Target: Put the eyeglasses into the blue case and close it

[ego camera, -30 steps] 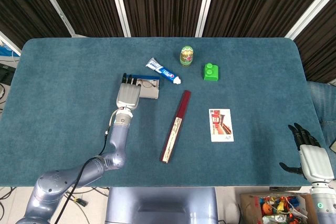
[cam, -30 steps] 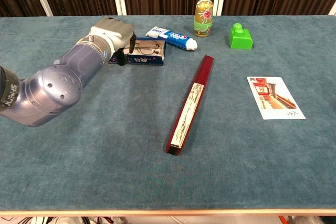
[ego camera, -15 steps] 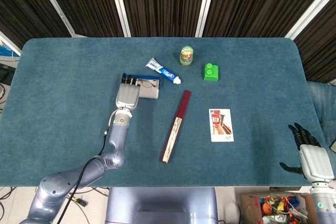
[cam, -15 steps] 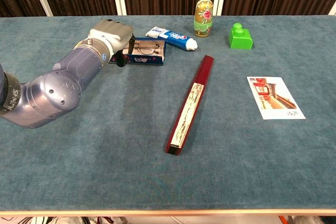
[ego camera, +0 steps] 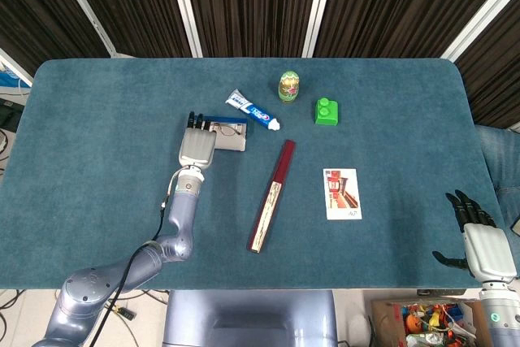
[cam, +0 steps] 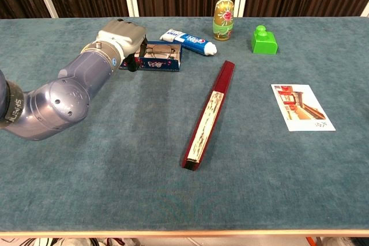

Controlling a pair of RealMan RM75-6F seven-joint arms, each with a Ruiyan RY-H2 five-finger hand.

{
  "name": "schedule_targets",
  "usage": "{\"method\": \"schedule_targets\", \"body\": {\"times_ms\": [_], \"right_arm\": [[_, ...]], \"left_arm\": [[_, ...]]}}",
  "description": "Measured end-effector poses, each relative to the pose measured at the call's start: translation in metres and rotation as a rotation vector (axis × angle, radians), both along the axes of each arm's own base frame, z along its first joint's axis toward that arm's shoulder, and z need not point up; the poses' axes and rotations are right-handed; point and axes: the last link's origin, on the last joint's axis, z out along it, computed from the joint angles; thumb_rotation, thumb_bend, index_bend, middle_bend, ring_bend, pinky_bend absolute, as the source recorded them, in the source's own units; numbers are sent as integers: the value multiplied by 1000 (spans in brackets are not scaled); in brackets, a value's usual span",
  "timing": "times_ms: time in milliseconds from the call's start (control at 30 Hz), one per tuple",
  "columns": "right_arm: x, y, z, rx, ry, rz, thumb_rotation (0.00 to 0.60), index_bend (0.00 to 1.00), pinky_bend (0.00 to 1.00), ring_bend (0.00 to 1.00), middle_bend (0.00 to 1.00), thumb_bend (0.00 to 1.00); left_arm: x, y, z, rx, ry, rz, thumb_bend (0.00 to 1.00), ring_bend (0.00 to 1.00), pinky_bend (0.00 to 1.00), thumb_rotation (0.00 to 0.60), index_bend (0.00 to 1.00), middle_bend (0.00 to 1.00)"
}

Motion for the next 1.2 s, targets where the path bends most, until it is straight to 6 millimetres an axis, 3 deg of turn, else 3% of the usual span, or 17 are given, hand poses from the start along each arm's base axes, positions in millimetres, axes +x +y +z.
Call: {"method": "schedule_targets", "body": {"times_ms": [333,667,1200], "right_arm": [[0,0,0,3,0,-4,600,74,180,90,0,64],[0,0,0,2,4,-2,600,75,179,90,0,64],[1,0,-1,3,1,0,600,75,179,90,0,66]], "left_arm": [[-1,-1,0,1,5,0,421,51,46,600,582,213],[-3,-4,3,3,-16,7,463,52,46,600,585,211],[-38,-30,34,-25,-7,39,462,48,43,600,575,196]]}}
